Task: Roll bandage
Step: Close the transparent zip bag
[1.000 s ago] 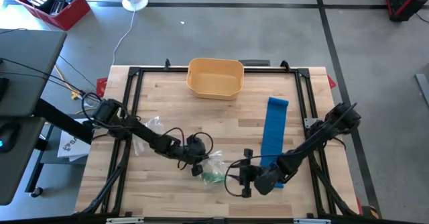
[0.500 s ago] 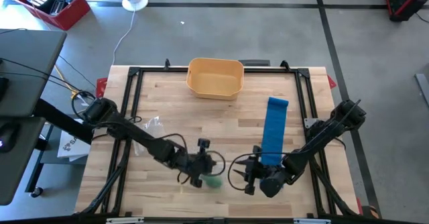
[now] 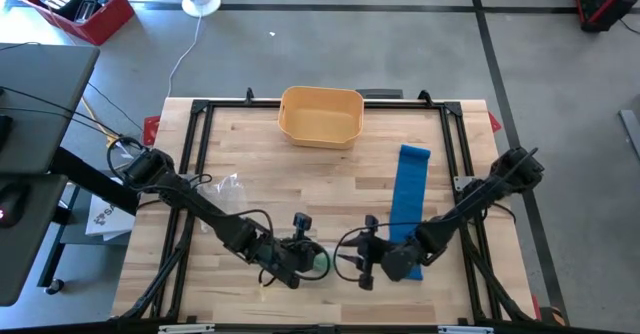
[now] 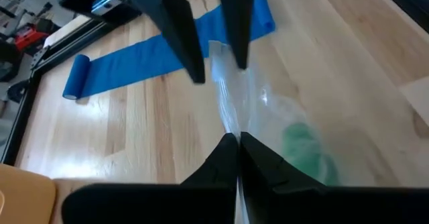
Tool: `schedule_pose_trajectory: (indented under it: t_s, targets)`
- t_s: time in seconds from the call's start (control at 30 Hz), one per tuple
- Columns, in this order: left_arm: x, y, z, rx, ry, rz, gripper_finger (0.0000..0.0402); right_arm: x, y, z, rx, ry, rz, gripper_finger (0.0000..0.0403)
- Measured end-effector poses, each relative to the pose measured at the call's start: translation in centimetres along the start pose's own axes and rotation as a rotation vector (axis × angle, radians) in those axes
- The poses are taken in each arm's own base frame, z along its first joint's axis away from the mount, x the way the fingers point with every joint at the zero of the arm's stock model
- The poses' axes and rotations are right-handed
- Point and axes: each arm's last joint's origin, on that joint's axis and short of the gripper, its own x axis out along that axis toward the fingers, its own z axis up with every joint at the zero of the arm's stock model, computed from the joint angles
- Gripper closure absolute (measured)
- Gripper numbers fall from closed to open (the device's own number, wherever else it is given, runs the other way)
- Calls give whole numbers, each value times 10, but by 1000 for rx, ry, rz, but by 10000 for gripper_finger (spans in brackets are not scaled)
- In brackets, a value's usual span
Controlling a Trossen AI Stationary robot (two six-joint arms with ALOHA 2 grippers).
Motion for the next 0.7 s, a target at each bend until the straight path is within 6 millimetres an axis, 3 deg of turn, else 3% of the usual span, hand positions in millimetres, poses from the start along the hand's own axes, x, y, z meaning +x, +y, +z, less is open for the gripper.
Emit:
schedule_pose_trajectory:
  t_s: [0.17, 0.43, 0.57, 0.7]
  targets:
    - [2, 1, -3, -82, 8, 15, 395, 1, -2, 0, -23, 3, -6, 388]
    - [14, 21, -4, -211, 9, -20, 295, -2, -1, -5, -61, 21, -48, 397]
    - [17, 25, 11, -219, -143, -107, 245, -6, 3, -7, -94, 2, -71, 394]
    - [26, 19, 14, -211, -204, -103, 227, -10, 8, -8, -103, -18, -94, 398]
